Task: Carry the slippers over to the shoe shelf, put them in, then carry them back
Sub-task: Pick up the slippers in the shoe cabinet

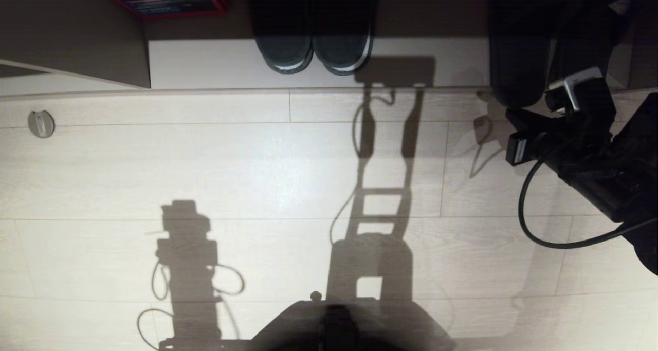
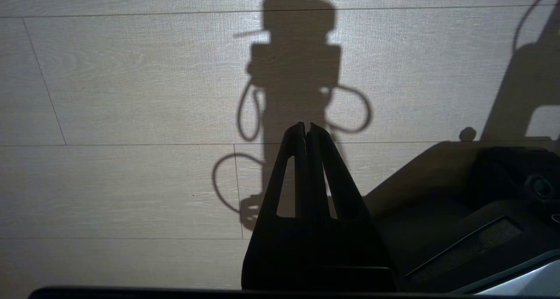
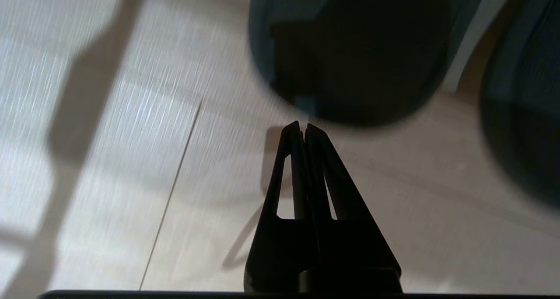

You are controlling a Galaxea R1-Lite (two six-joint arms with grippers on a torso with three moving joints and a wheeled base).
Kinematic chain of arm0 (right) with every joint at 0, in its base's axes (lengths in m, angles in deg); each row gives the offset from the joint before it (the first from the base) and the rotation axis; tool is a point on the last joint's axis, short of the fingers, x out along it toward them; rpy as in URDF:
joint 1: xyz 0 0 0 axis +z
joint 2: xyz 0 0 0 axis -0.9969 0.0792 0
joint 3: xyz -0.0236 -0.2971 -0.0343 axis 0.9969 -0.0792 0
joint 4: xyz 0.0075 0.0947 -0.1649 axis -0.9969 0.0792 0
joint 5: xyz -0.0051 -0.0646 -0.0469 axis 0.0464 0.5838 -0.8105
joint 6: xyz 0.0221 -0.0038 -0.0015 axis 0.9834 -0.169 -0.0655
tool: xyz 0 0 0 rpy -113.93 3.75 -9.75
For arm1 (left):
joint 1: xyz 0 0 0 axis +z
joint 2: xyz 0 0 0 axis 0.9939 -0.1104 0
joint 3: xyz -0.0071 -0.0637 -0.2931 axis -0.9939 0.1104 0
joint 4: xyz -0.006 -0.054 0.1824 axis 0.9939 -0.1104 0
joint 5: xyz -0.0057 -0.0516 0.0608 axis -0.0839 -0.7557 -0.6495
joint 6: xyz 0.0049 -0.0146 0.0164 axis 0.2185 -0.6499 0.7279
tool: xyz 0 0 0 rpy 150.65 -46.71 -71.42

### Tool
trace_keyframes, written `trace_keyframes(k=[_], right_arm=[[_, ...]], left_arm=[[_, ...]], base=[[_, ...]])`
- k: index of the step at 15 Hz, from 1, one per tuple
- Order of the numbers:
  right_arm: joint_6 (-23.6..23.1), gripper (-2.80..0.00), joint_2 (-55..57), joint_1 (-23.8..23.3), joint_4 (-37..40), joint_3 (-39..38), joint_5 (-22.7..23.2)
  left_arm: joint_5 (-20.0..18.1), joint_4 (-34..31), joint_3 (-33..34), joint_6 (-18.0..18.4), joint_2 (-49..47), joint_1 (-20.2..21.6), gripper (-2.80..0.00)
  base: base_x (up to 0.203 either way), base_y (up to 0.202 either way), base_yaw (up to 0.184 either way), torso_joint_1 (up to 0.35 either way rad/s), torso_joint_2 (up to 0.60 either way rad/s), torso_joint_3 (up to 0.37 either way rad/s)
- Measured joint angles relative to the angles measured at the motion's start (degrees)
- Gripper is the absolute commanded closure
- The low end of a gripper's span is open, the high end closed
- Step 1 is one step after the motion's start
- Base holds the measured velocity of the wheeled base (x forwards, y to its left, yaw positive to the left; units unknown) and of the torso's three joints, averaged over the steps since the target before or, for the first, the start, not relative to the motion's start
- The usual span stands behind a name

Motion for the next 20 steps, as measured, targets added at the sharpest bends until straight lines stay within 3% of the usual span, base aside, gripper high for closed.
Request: trace_keyframes(k=[11, 16, 20], right_arm=[[0.0, 0.00, -12.5, 0.1, 0.7, -13.3, 0.6], [0.0, 0.00, -16.5, -6.2, 4.5, -7.1, 0.5], [0.8, 0.00, -13.0, -9.8, 4.2, -2.5, 0.7]], left_arm=[[0.0, 0.0, 0.0, 0.0, 0.0, -0.1, 0.00], [0.0, 0.0, 0.0, 0.0, 0.0, 0.0, 0.00], [0.0, 0.0, 0.0, 0.0, 0.0, 0.0, 0.00]], base=[[0.000, 0.000, 0.000, 0.000, 0.00, 0.000], [0.000, 0.000, 0.000, 0.000, 0.00, 0.000], [0.000, 0.000, 0.000, 0.000, 0.00, 0.000]])
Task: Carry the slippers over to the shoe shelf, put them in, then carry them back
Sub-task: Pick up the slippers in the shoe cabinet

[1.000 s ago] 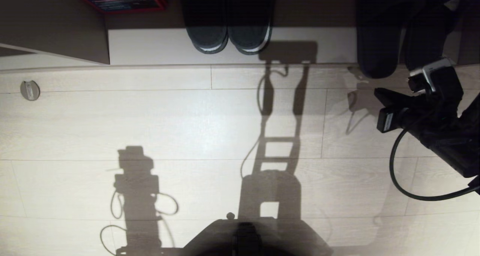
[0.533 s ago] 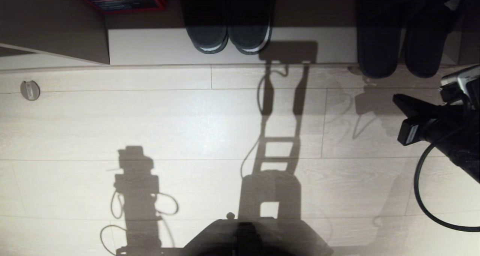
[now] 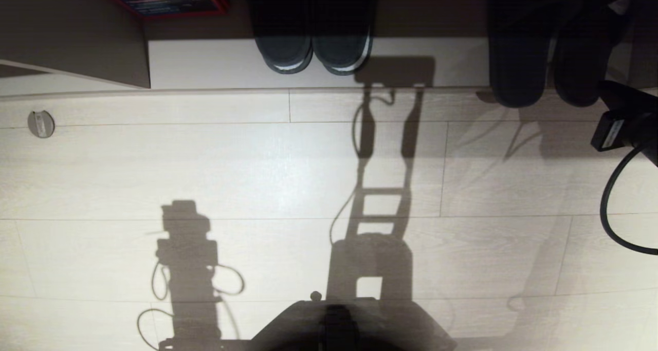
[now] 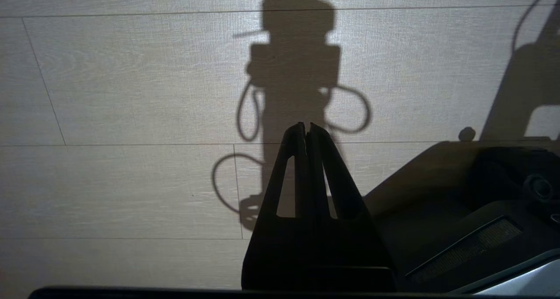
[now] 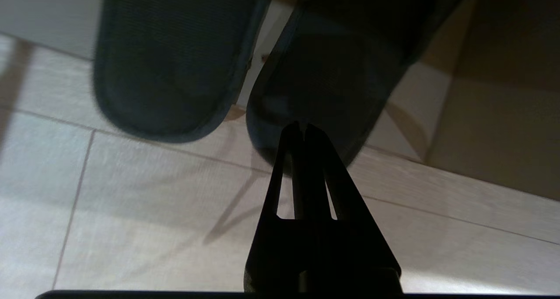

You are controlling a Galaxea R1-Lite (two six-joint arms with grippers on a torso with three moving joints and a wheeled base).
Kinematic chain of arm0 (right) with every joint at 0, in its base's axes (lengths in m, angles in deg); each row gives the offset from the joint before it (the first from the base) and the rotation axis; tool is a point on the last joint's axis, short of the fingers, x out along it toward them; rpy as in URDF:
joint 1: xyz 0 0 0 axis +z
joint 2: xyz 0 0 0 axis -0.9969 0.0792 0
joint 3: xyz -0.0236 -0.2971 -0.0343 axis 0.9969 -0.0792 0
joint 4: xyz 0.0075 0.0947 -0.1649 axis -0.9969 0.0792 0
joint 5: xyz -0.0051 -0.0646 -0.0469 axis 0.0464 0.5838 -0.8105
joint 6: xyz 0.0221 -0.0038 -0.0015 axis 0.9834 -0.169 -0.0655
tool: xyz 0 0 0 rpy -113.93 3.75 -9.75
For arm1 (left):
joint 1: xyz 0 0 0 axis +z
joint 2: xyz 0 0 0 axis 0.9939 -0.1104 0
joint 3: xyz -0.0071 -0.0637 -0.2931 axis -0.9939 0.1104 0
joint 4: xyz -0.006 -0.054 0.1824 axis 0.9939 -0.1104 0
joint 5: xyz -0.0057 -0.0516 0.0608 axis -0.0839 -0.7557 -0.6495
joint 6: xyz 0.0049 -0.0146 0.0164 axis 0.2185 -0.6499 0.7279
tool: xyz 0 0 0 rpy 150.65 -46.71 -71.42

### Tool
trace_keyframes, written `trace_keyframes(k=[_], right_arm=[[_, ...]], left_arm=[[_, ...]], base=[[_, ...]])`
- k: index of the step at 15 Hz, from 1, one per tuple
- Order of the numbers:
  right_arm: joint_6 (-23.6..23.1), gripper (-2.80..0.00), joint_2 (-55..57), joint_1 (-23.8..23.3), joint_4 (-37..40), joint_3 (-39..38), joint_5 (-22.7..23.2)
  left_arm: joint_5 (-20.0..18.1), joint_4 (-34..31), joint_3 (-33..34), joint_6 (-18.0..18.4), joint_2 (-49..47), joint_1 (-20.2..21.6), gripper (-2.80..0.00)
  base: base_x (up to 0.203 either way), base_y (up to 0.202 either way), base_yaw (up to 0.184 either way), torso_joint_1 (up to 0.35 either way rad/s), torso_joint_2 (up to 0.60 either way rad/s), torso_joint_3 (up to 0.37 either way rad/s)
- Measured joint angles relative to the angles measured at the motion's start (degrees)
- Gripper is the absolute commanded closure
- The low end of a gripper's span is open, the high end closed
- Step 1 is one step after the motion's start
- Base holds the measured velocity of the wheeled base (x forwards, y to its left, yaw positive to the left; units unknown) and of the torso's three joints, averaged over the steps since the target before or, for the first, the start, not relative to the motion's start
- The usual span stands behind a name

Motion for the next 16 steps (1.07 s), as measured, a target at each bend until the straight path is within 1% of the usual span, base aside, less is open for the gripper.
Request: trace_keyframes(k=[7, 9, 11, 13, 16], right_arm=[[1.9, 0.00, 11.1, -1.7, -1.4, 13.9, 0.3], [1.9, 0.00, 13.2, -1.8, -1.7, 16.4, 1.6], [2.0, 0.00, 14.9, -1.7, -2.1, 18.6, 3.5], [2.1, 0.00, 16.7, -1.7, -4.4, 21.0, 4.6], [2.0, 0.00, 17.1, -1.7, -4.6, 19.9, 4.8]], left_arm=[[0.0, 0.0, 0.0, 0.0, 0.0, 0.0, 0.00], [0.0, 0.0, 0.0, 0.1, 0.0, 0.0, 0.00], [0.0, 0.0, 0.0, 0.0, 0.0, 0.0, 0.00], [0.0, 0.0, 0.0, 0.0, 0.0, 0.0, 0.00], [0.0, 0.0, 0.0, 0.0, 0.0, 0.0, 0.00]], base=[[0.000, 0.000, 0.000, 0.000, 0.00, 0.000], [0.000, 0.000, 0.000, 0.000, 0.00, 0.000], [0.000, 0.000, 0.000, 0.000, 0.00, 0.000], [0.000, 0.000, 0.000, 0.000, 0.00, 0.000], [0.000, 0.000, 0.000, 0.000, 0.00, 0.000]])
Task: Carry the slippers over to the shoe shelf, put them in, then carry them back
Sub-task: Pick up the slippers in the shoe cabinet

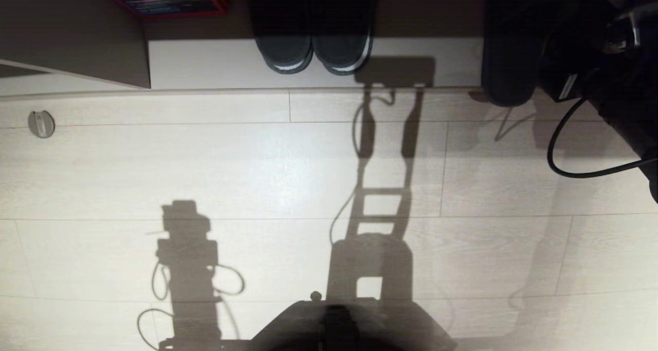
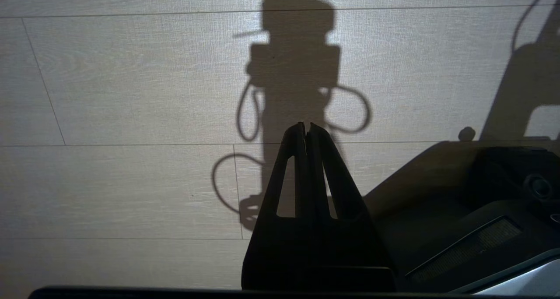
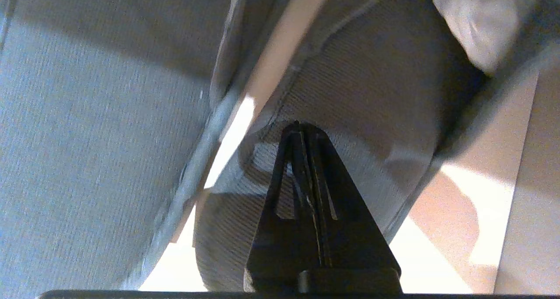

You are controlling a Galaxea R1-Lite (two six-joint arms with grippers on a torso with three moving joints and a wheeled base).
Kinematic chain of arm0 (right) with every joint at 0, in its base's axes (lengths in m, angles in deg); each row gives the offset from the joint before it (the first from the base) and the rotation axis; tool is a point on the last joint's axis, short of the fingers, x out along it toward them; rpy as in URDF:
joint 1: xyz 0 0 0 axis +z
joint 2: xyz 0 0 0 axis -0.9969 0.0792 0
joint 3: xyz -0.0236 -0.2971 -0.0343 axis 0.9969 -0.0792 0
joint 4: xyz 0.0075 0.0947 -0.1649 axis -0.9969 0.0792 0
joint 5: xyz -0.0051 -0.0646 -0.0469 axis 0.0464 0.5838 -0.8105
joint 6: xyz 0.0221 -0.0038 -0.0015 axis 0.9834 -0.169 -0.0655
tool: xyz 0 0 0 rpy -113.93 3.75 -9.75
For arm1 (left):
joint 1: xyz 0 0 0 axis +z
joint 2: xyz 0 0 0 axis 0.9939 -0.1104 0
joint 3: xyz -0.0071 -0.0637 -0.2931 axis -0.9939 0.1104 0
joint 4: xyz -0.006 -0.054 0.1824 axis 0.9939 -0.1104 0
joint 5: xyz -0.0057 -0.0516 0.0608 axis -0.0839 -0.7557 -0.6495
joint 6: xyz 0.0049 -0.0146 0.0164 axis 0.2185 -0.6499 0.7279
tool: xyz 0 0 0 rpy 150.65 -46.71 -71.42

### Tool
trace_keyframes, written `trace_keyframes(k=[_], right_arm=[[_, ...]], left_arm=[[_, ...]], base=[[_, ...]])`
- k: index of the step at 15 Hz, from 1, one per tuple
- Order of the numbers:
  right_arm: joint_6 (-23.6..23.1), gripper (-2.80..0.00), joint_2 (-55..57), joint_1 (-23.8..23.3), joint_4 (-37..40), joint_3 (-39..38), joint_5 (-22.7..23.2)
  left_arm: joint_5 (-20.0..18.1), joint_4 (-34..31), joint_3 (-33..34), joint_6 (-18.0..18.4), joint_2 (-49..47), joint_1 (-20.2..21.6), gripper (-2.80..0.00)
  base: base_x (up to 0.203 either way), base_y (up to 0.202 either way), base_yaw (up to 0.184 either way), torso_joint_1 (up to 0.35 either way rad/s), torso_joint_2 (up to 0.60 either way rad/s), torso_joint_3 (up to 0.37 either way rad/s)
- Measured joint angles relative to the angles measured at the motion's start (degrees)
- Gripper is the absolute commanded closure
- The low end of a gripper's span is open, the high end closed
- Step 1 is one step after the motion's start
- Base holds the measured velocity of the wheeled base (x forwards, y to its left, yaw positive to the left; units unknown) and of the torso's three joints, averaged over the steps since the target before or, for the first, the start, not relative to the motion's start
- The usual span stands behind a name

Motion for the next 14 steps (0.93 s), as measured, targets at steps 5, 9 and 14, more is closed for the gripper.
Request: trace_keyframes(k=[5, 9, 14], right_arm=[[-0.1, 0.00, -3.3, -0.1, 2.5, -4.2, 1.7], [-0.1, 0.00, -5.1, -0.2, 2.9, -5.9, 2.3], [-0.1, 0.00, -8.2, -1.1, 5.5, -6.4, 2.7]], left_arm=[[0.0, 0.0, 0.0, 0.0, 0.0, 0.0, 0.00], [0.0, 0.0, 0.0, 0.0, 0.0, 0.0, 0.00], [0.0, 0.0, 0.0, 0.0, 0.0, 0.0, 0.00]], base=[[0.000, 0.000, 0.000, 0.000, 0.00, 0.000], [0.000, 0.000, 0.000, 0.000, 0.00, 0.000], [0.000, 0.000, 0.000, 0.000, 0.00, 0.000]])
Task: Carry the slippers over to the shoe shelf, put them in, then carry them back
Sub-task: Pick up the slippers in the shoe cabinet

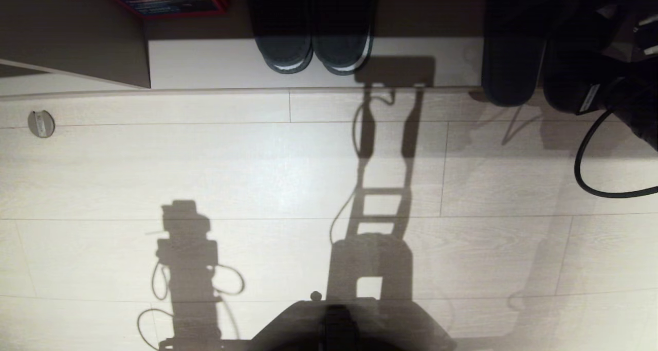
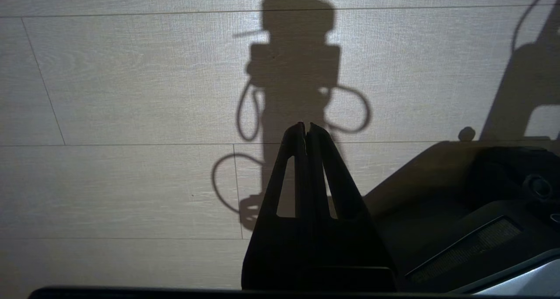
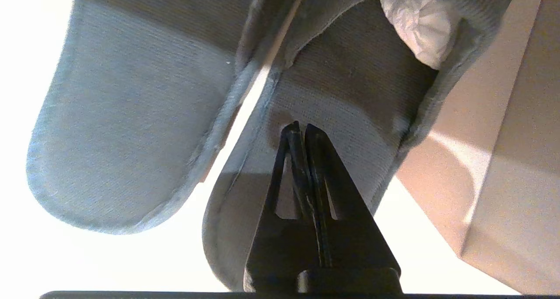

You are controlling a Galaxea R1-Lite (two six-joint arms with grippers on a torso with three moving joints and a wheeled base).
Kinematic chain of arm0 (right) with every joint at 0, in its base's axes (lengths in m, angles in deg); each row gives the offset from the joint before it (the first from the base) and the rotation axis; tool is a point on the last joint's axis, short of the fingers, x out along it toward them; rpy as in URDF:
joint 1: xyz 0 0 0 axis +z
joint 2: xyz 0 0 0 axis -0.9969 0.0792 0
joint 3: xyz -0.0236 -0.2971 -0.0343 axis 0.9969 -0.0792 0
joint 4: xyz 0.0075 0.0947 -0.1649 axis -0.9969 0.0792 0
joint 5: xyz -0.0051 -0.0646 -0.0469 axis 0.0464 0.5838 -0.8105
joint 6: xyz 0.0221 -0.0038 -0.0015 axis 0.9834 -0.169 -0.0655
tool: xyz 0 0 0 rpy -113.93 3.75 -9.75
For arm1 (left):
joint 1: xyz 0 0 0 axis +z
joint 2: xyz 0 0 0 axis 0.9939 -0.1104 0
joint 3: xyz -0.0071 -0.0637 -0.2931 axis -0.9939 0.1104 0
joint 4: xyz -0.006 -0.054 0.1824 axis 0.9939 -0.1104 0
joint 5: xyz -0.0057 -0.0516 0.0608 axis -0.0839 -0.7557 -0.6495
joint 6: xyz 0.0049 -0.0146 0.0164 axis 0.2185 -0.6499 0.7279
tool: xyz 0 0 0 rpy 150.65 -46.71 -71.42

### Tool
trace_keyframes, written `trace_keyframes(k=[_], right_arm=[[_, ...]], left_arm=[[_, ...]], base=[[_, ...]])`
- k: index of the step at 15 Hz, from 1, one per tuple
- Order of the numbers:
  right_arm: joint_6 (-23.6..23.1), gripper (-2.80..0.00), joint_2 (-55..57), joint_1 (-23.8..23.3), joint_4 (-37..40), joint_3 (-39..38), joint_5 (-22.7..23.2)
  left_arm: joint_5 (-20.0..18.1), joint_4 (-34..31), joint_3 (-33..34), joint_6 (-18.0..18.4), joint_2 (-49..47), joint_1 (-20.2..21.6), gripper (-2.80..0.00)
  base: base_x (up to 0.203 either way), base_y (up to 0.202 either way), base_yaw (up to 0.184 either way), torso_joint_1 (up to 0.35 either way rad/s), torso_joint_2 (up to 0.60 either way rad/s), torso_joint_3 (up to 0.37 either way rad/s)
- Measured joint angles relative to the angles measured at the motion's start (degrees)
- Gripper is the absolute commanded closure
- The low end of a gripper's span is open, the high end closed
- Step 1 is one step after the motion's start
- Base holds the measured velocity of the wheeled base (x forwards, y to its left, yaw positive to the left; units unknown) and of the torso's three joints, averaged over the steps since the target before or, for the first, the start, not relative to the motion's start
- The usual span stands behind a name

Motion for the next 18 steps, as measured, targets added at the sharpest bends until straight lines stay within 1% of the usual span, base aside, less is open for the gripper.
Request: trace_keyframes(k=[2, 4, 6, 9, 12, 15, 18], right_arm=[[0.2, 0.00, -2.6, 0.0, 2.0, -1.6, 0.9], [0.4, 0.00, -4.9, 0.0, 2.4, -4.6, 1.2], [0.5, 0.00, -8.2, 0.1, 2.3, -9.8, 2.0], [0.9, 0.00, -17.2, 0.2, 2.6, -21.0, 4.2], [2.1, 0.00, -26.2, 0.3, 4.3, -29.0, 5.2], [3.3, 0.00, -37.5, 0.3, 10.3, -35.0, 5.4], [5.2, 0.00, -51.9, 0.5, 22.4, -38.0, 5.6]], left_arm=[[0.0, 0.0, 0.0, 0.1, 0.0, 0.0, 0.00], [0.0, 0.0, 0.0, 0.1, 0.0, 0.0, 0.00], [0.0, 0.0, 0.0, 0.1, 0.0, 0.0, 0.00], [0.0, 0.0, 0.0, 0.1, 0.0, 0.0, 0.00], [0.0, 0.0, 0.0, 0.1, 0.0, 0.0, 0.00], [0.0, 0.0, 0.0, 0.1, 0.0, 0.0, 0.00], [0.0, 0.0, 0.0, 0.2, 0.0, 0.0, 0.00]], base=[[0.000, 0.000, 0.000, 0.000, 0.00, 0.000], [0.000, 0.000, 0.000, 0.000, 0.00, 0.000], [0.000, 0.000, 0.000, 0.000, 0.00, 0.000], [0.000, 0.000, 0.000, 0.000, 0.00, 0.000], [0.000, 0.000, 0.000, 0.000, 0.00, 0.000], [0.000, 0.000, 0.000, 0.000, 0.00, 0.000], [0.000, 0.000, 0.000, 0.000, 0.00, 0.000]])
